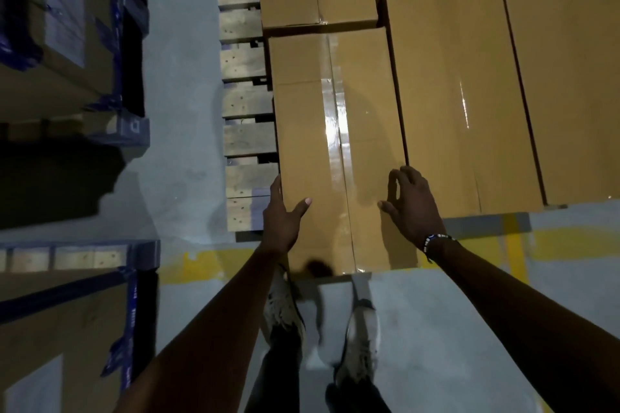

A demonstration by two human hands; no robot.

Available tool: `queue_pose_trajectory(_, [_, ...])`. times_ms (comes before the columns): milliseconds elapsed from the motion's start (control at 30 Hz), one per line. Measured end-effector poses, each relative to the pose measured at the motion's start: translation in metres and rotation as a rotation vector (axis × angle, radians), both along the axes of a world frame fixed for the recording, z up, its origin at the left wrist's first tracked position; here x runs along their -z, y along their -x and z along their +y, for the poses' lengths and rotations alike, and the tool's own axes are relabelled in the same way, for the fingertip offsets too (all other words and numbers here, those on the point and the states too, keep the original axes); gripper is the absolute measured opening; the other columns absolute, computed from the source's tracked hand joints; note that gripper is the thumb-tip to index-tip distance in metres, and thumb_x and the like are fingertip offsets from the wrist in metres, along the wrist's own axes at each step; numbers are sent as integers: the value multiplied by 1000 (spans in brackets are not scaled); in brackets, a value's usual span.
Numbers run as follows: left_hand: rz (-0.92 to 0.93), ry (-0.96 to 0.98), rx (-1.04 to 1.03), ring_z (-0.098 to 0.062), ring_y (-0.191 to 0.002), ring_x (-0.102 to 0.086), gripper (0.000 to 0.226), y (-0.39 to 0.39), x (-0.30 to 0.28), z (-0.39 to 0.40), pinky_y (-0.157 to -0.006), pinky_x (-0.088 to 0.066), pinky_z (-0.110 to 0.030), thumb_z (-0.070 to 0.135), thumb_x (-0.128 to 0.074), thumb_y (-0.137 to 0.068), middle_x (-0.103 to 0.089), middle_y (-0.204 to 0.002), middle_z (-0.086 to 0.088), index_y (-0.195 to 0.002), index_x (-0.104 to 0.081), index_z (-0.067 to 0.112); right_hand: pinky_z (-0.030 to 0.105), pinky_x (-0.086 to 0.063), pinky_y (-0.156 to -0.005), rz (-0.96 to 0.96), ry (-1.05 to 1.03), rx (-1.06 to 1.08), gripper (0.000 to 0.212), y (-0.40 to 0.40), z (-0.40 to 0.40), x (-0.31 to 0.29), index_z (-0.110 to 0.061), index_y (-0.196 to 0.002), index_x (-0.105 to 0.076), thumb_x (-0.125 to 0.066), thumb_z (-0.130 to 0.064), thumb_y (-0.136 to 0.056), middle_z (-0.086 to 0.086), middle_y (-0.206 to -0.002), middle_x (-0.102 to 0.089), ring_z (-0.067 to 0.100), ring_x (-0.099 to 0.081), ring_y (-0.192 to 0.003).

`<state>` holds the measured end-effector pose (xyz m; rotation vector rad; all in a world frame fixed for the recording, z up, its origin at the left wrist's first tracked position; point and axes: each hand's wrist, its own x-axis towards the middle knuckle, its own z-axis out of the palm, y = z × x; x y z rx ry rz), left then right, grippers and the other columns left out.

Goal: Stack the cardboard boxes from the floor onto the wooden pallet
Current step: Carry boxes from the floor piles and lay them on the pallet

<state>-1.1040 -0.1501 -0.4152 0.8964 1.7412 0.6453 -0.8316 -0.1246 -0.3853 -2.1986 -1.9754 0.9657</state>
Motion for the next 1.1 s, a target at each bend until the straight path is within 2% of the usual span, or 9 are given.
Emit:
queue_pose_trajectory(100, [6,33,-60,-19,-128,-56,81,-7,3,-20,-109,-47,-39,35,-75,-96,-56,-149,-2,-161,-29,29,50,-51,-102,-14,-36,8,68,-9,-16,-2,-8,-141,-47,-83,-17,-84,19,-147,-42,38,-46,-131])
queue_pose_trajectory(267, [-43,67,-118,-19,-134,-51,75,-19,6,-56,-114,-43,-39,34,-71,-99,-51,-154,0,-162,-30,25,47,-55,-87,-31,-8,30,60,-25,-45,-3,-7,-130,-51,-84,-21,-82,20,-130,-44,40,-56,-107])
queue_pose_trajectory(333, [-36,98,-124,-23,-137,-50,75,-22,8,-68,-116,-42,-42,37,-69,-100,-49,-156,-1,-162,-29,26,44,-51,-89,-29,28,48,70,-31,-58,-3,-8,-138,-48,-86,-23,-81,23,-131,-42,43,-54,-108])
queue_pose_trajectory(433, [-25,139,-128,-26,-139,-47,76,-26,7,-77,-118,-40,-46,40,-67,-100,-46,-158,-3,-163,-26,27,45,-47,-97,56,99,131,88,-34,-73,-3,-16,-153,-36,-87,-20,-81,27,-138,-38,44,-48,-120])
queue_pose_trajectory(567, [-18,154,-118,-27,-139,-48,77,-25,7,-80,-118,-41,-50,40,-67,-100,-46,-157,-5,-164,-26,26,53,-43,-105,135,122,186,93,-30,-79,-8,-17,-160,-27,-82,-13,-85,28,-146,-45,47,-42,-131])
queue_pose_trajectory(733, [-2,153,-102,-28,-140,-47,76,-24,10,-79,-117,-41,-54,41,-67,-100,-46,-157,-6,-163,-25,26,47,-42,-104,160,164,258,92,-28,-79,-5,-25,-160,-25,-80,-12,-87,26,-147,-41,45,-47,-125])
queue_pose_trajectory(900, [26,85,-137,-28,-138,-48,68,-19,5,-61,-116,-43,-51,34,-62,-104,-47,-155,-8,-162,-28,22,38,-42,-89,164,146,216,95,-20,-63,0,-24,-160,-27,-84,-19,-84,26,-133,-50,42,-47,-115])
queue_pose_trajectory(1000, [49,74,-139,-29,-139,-48,68,-18,3,-51,-114,-43,-43,34,-62,-104,-48,-155,-9,-162,-29,19,42,-43,-95,151,136,181,99,-14,-57,-3,-21,-162,-23,-84,-16,-84,31,-138,-50,46,-44,-122])
queue_pose_trajectory(1100, [71,73,-144,-28,-138,-48,68,-21,5,-47,-113,-43,-46,37,-62,-104,-49,-154,-8,-161,-29,21,43,-46,-97,92,165,149,112,-12,-53,-5,-23,-164,-14,-88,-26,-80,31,-138,-43,47,-50,-117])
